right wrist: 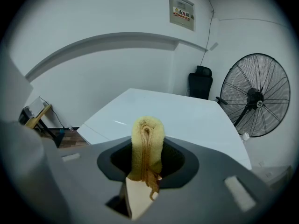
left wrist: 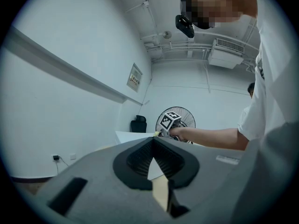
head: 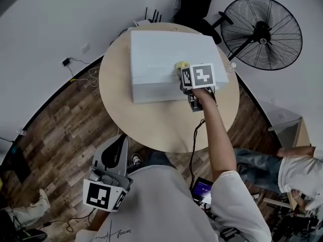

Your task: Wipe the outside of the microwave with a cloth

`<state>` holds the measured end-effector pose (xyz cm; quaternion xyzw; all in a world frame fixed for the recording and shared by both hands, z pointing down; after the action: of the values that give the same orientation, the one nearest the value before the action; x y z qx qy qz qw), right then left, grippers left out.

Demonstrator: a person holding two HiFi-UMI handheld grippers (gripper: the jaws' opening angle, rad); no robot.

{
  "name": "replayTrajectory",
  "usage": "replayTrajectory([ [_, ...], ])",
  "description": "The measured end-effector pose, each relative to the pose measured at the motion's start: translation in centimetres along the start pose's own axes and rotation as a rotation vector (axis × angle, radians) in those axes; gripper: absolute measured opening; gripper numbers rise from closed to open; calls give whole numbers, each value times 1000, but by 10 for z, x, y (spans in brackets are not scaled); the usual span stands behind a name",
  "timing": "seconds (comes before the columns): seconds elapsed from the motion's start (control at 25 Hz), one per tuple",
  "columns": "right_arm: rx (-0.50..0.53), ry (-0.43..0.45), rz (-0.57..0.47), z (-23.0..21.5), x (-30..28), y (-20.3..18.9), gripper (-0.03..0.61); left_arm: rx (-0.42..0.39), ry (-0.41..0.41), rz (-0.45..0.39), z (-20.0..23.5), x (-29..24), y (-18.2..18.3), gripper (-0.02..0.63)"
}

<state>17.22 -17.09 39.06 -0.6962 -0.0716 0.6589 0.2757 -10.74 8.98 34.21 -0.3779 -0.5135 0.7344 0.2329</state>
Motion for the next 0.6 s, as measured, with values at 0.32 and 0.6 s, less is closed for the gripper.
replayTrajectory([
  [0.32, 26, 31, -11, 45, -5, 11, 132, 3, 10, -6, 8, 11, -2, -5],
  [0.6, 46, 77, -19, 79, -8, 19, 132, 2, 22, -8, 11, 18, -3, -5],
])
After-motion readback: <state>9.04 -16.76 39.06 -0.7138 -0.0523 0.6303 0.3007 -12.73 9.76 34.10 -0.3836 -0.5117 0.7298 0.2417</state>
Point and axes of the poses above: the fingertips, and each gripper's own axes: x backward along the fingers, z to its left, y out of its top, the point moved 8 cm from there along x, backward along the fingers, and after that the axes turned 15 degrees about z, right-handed, at the moved point
